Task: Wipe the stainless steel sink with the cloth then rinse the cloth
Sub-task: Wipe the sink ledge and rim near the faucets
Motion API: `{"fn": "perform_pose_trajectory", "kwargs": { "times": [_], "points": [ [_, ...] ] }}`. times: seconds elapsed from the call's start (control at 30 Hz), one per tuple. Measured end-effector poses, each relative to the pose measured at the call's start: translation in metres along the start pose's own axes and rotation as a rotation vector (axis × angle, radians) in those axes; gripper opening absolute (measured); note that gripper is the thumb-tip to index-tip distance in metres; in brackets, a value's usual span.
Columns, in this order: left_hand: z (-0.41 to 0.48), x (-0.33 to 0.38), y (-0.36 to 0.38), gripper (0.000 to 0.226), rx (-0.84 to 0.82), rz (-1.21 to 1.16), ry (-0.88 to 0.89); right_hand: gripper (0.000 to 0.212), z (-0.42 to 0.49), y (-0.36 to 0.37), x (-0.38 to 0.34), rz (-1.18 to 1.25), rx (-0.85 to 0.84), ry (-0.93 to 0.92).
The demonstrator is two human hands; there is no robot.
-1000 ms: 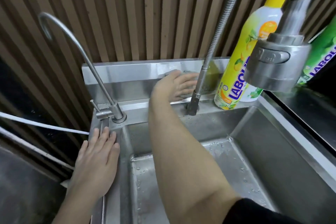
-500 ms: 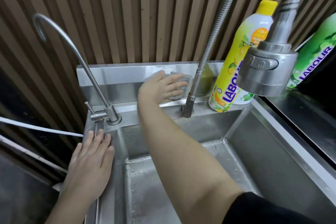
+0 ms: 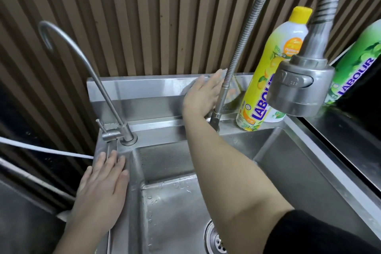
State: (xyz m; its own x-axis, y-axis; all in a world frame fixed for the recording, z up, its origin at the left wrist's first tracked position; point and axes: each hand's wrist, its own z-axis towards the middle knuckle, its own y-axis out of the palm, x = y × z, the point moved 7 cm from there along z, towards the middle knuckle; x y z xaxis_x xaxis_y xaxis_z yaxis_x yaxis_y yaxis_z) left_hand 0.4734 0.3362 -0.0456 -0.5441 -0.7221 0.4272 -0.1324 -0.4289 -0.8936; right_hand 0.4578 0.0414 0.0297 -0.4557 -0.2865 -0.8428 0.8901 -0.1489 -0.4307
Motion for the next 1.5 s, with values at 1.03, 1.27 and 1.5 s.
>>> {"fn": "perform_pose_trajectory", "kwargs": {
  "times": [1.03, 1.27, 1.5],
  "points": [
    [0.000, 0.006, -0.004, 0.068, -0.039, -0.020, 0.001, 0.048, -0.141, 0.006, 0.037, -0.633, -0.826, -0.758],
    [-0.041, 0.000, -0.016, 0.068, -0.043, -0.175, 0.031, 0.047, -0.145, 0.002, 0.034, -0.590, -1.017, -1.011],
    [-0.074, -0.008, -0.021, 0.077, -0.008, -0.200, 0.013, 0.052, -0.166, 0.015, 0.023, -0.579, -1.023, -1.054]
  ]
}}
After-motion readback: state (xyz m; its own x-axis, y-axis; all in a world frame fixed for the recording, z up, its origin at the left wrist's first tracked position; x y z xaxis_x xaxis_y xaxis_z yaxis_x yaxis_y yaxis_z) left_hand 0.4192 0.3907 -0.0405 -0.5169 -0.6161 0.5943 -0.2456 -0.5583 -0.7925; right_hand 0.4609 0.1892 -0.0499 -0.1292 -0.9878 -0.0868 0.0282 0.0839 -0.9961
